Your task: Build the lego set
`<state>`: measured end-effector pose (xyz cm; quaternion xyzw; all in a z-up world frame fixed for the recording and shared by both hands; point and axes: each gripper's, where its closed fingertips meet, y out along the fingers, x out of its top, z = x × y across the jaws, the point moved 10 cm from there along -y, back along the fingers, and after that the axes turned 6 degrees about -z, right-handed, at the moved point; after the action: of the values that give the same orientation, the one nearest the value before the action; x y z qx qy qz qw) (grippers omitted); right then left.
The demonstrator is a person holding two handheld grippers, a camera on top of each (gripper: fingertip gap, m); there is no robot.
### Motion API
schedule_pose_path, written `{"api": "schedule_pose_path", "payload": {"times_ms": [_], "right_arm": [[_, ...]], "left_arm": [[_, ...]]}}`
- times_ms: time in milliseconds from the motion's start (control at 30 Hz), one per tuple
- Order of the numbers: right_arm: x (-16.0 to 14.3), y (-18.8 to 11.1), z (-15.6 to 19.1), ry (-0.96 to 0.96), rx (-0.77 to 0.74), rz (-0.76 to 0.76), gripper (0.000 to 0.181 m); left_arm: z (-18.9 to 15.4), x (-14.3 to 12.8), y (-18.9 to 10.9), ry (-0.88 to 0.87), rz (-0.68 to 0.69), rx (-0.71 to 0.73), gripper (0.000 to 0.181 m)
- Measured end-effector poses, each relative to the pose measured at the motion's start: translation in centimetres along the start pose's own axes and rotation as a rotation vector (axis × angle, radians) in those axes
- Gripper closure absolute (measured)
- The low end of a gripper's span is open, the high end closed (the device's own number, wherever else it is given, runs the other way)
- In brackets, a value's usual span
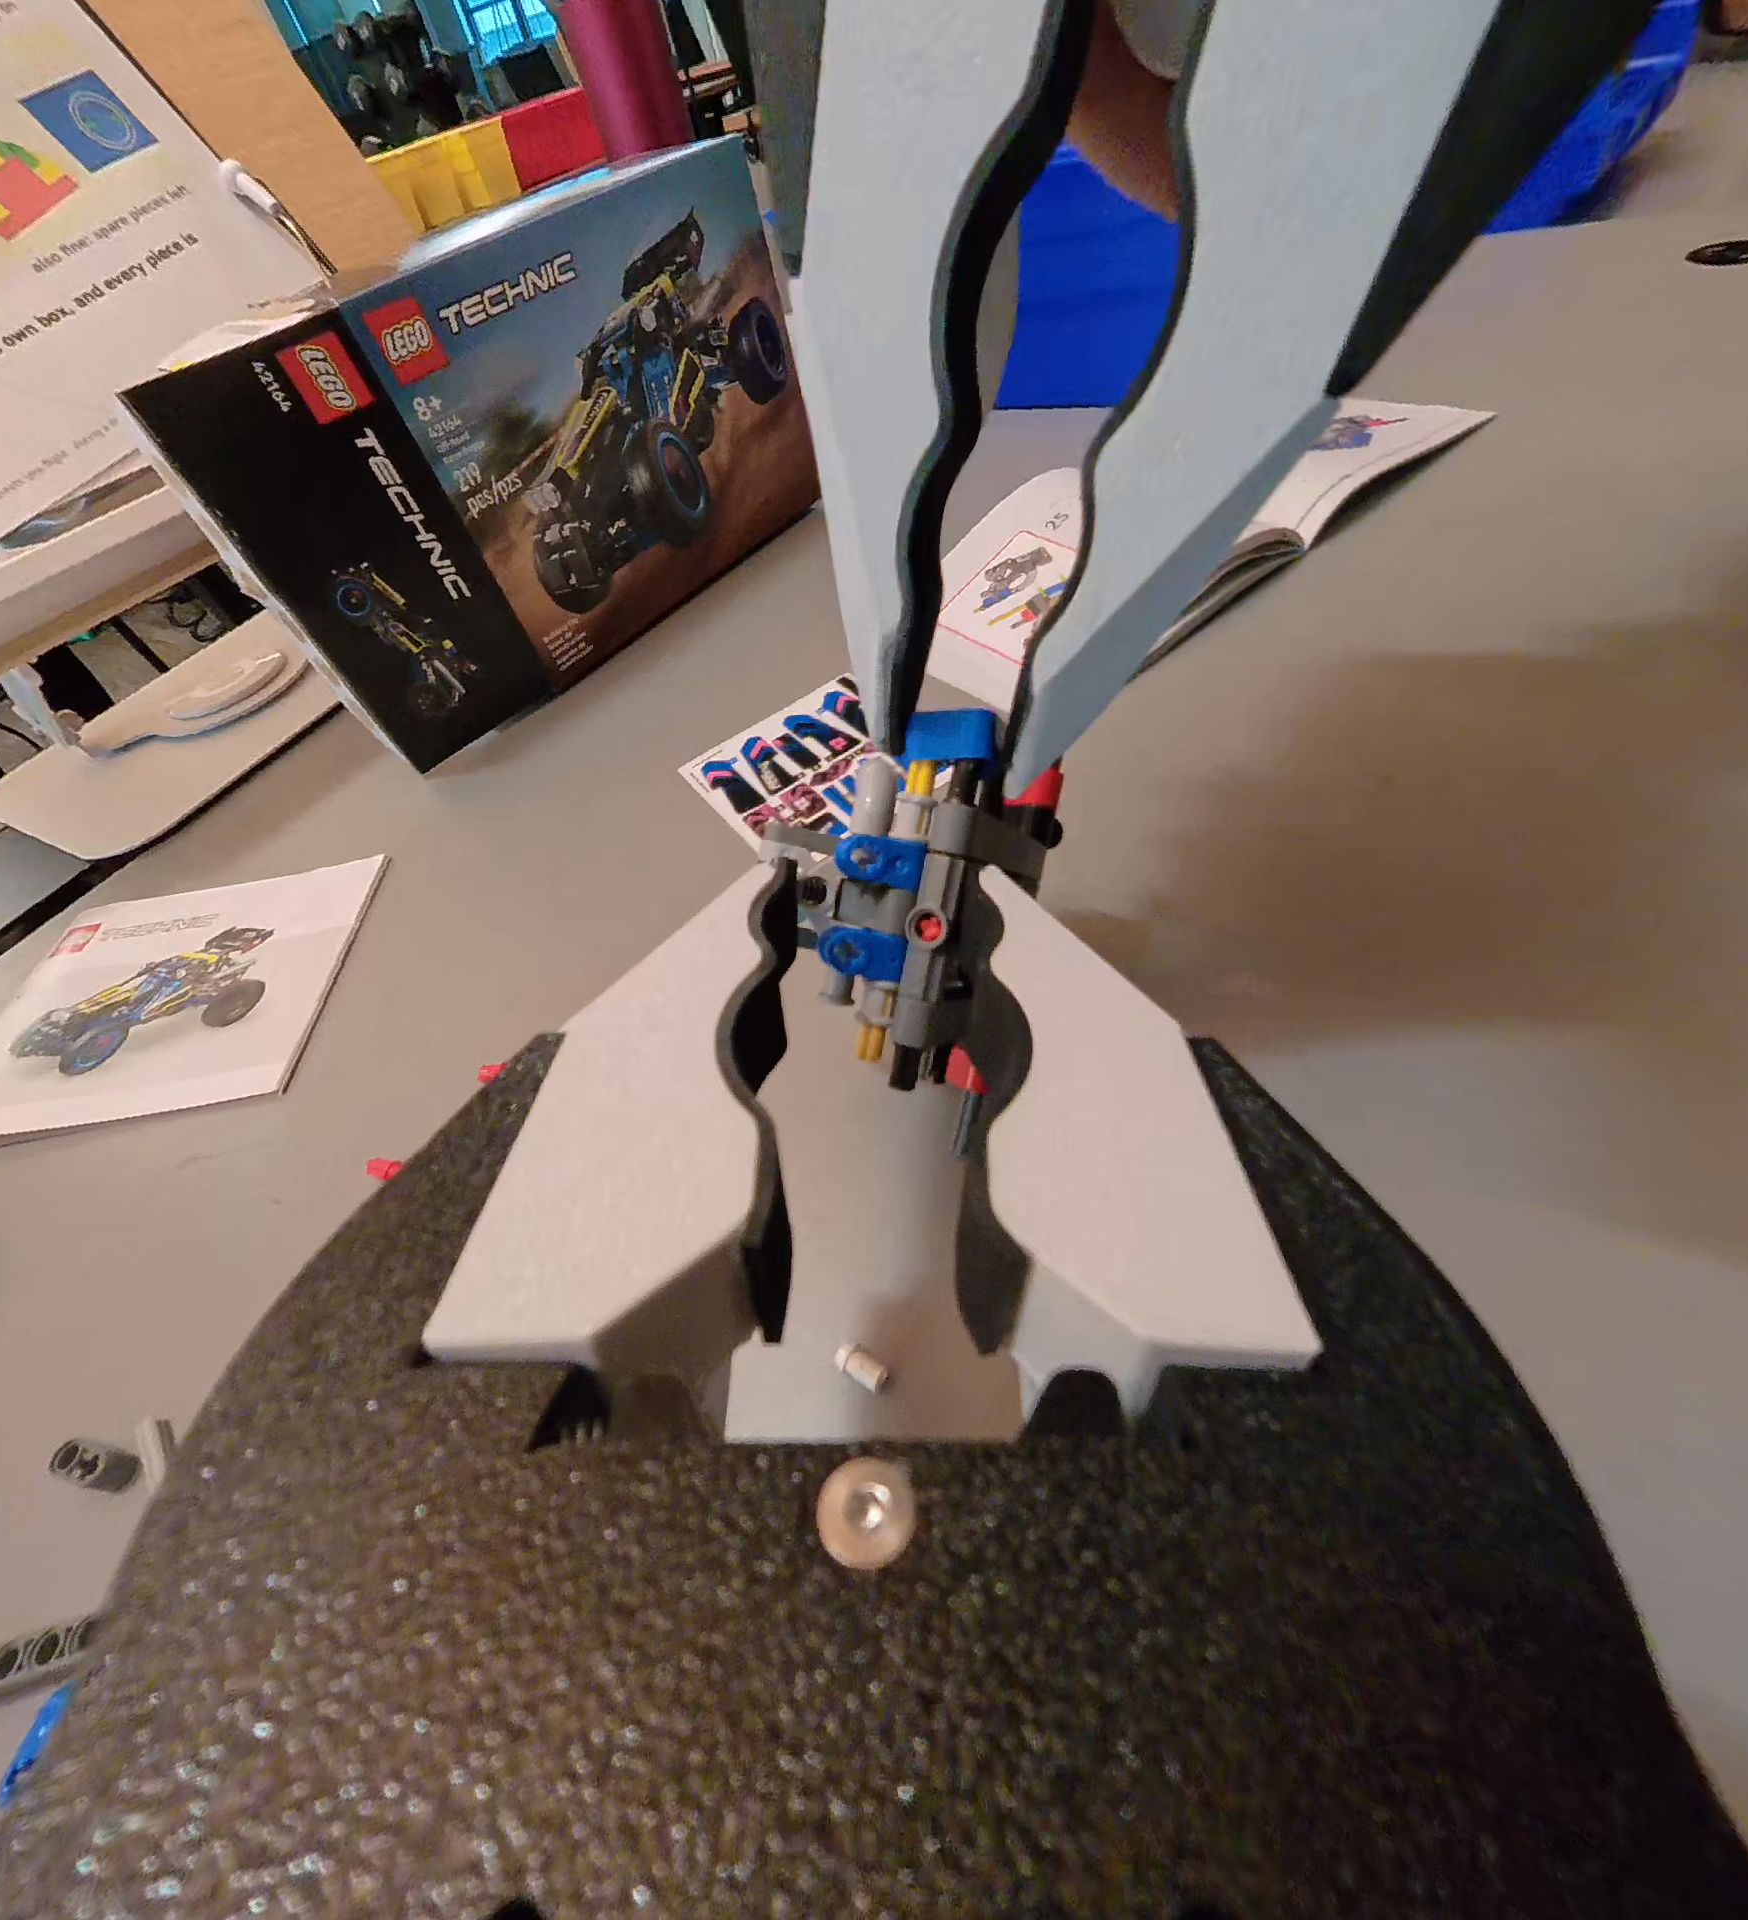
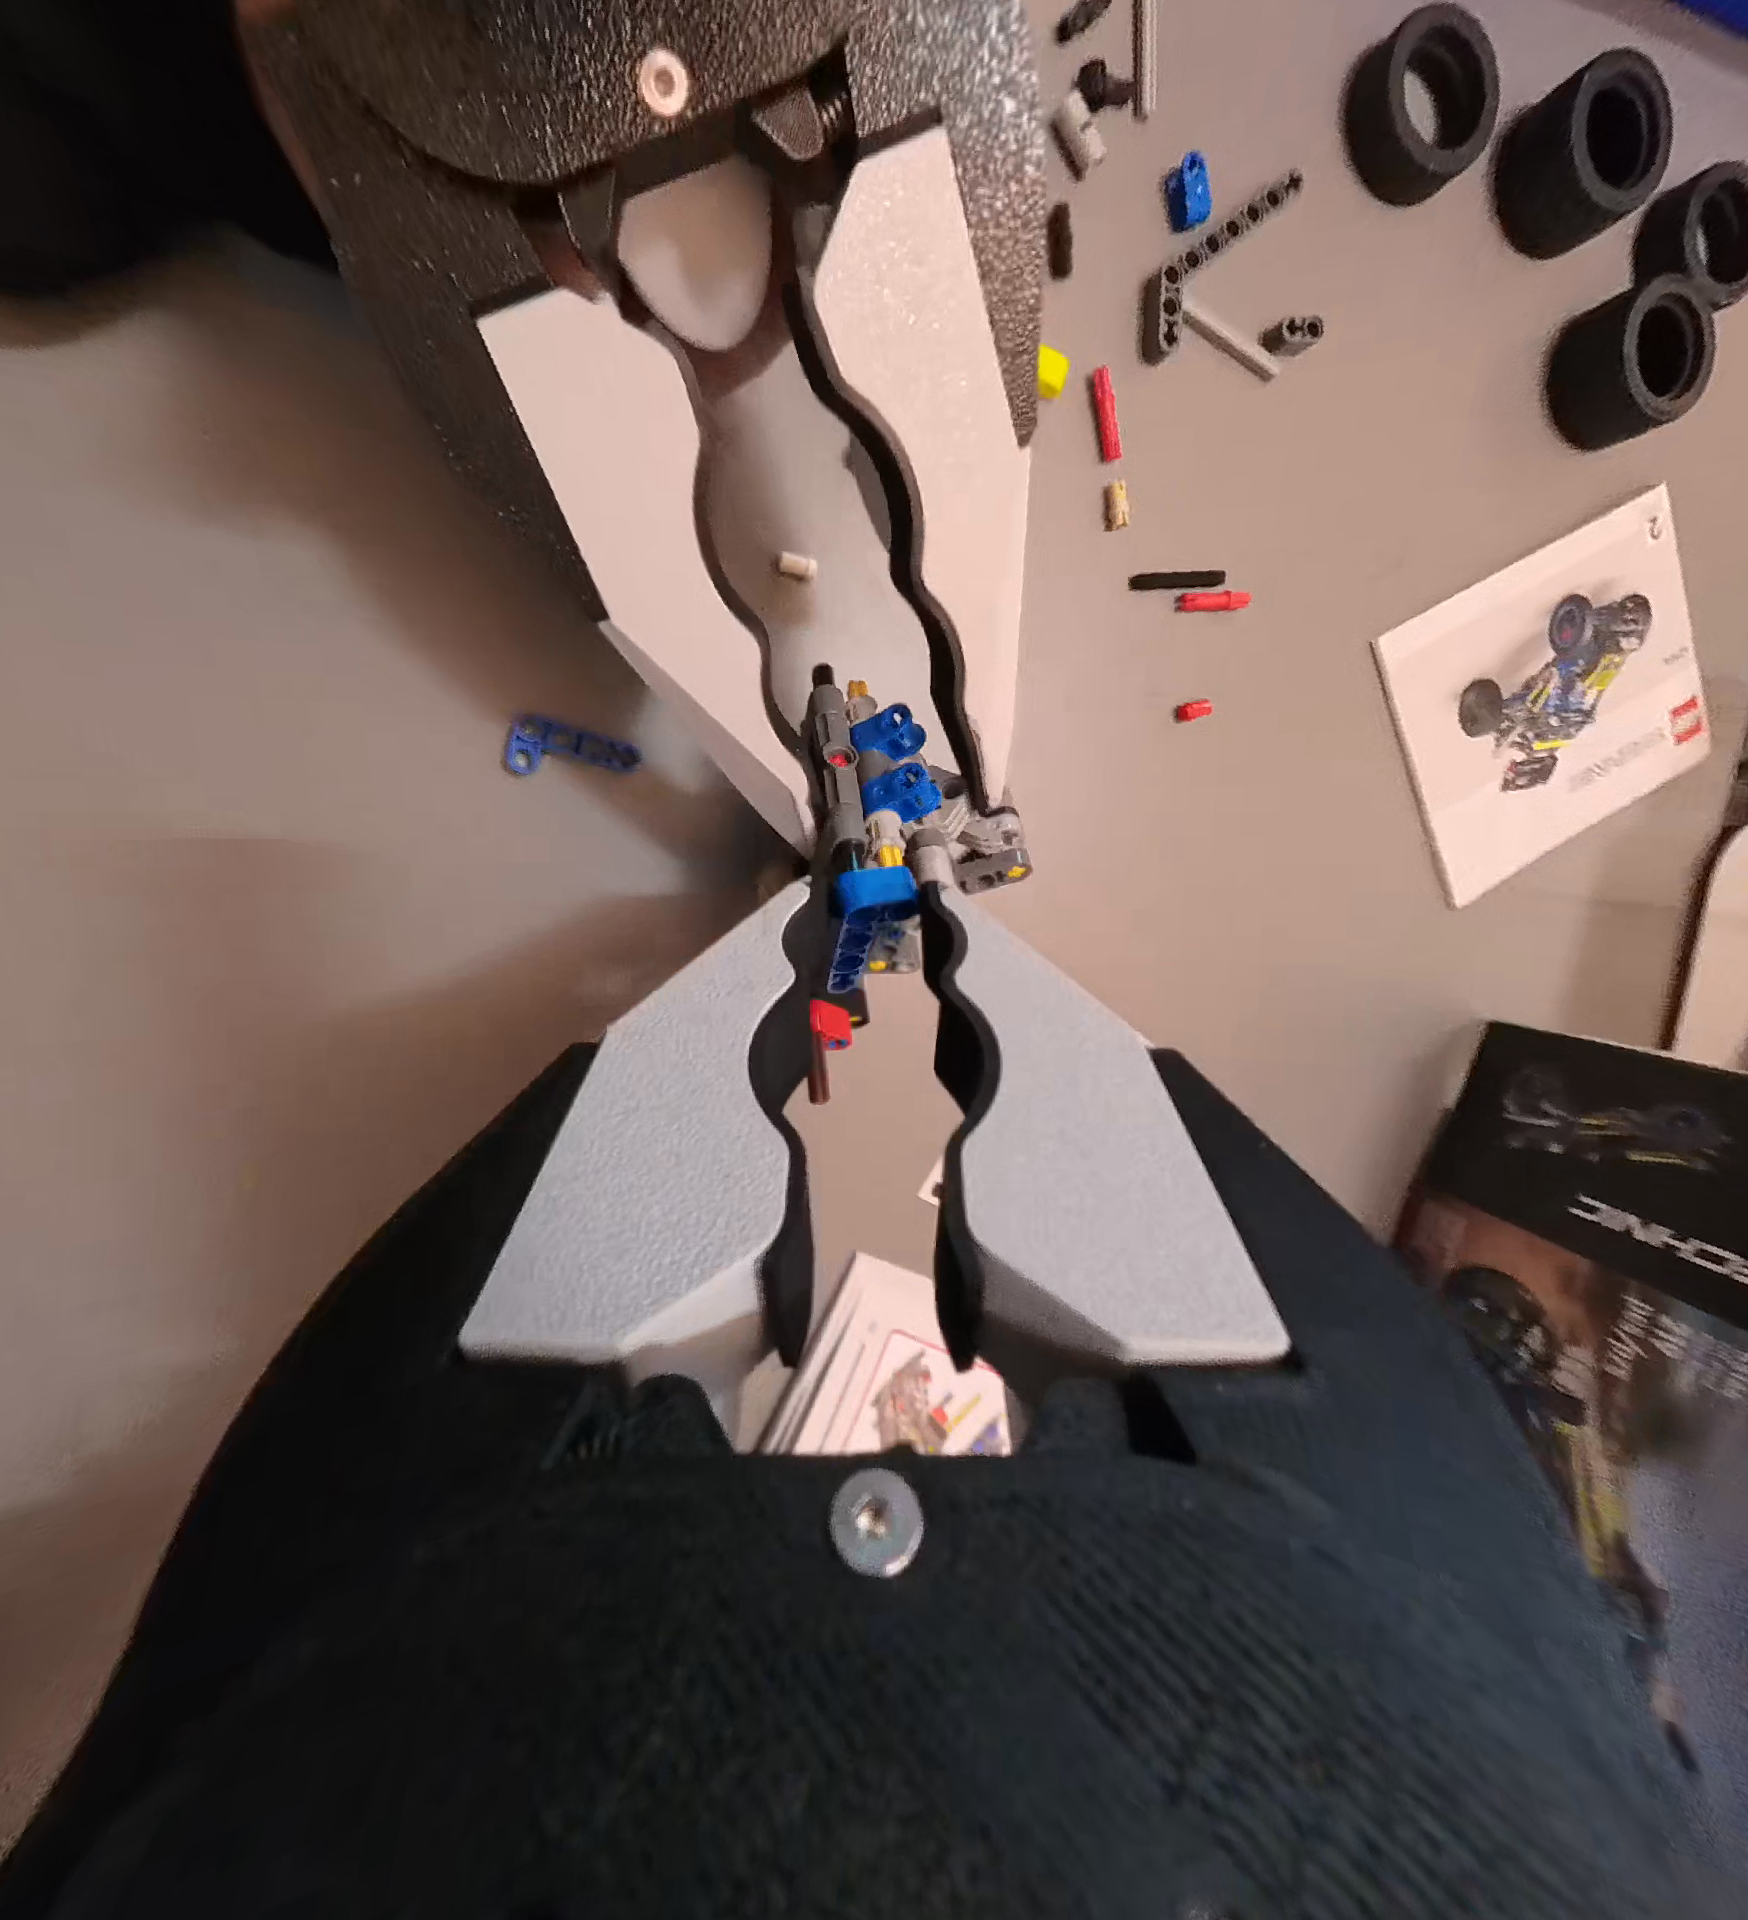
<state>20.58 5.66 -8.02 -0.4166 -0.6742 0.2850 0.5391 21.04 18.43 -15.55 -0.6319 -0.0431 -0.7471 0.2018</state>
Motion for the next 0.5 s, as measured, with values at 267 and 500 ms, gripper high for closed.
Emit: {"api": "schedule_pose_path", "payload": {"times_ms": [267, 500], "right_arm": [[-1.17, -0.24, -0.43, 0.076, 0.056, -0.124, 0.167], [-0.86, -0.25, 0.20, 0.064, 0.003, -0.121, 0.167]], "left_arm": [[-0.12, 0.05, 0.13, 0.011, -0.004, -0.008, 0.153], [-0.04, 0.06, -0.11, -0.028, -0.009, -0.049, 0.153]]}}
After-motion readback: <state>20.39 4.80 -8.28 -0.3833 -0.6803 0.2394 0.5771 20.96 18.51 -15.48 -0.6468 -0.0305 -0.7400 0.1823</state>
